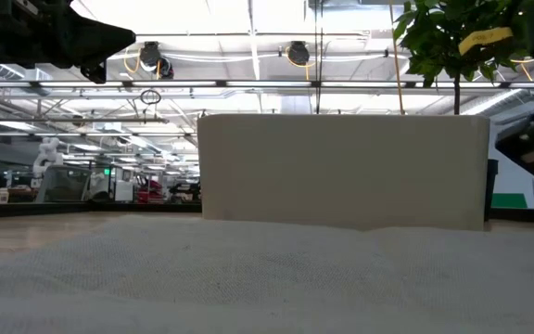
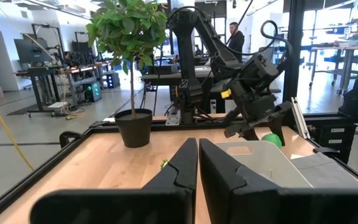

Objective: Pick and placing Produce into tupperware
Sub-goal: Put the green avocado into the gray bin

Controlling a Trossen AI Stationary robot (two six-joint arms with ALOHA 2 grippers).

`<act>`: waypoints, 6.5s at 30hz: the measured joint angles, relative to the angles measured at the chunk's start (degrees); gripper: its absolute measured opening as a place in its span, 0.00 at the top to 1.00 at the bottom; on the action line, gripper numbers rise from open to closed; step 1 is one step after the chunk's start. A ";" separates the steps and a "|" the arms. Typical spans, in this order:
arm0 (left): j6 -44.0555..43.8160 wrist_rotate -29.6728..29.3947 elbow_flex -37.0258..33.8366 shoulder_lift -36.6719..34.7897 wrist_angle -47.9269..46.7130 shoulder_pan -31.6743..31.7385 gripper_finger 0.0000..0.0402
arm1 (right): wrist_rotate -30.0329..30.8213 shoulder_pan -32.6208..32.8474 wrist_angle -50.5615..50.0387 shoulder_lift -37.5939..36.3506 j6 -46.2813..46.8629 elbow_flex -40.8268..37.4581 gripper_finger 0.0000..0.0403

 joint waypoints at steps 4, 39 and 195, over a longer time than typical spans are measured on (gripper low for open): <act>-0.08 0.00 0.00 0.00 -0.16 0.01 0.95 | -1.12 -2.44 -0.91 -3.17 -1.07 0.00 0.47; -0.17 0.04 0.00 0.00 -1.97 0.02 0.95 | 2.55 -15.36 -18.18 -8.28 -18.35 17.19 0.45; 0.48 0.07 0.00 0.00 -5.84 0.02 0.95 | -16.22 -30.16 -42.16 27.83 -53.92 42.45 0.42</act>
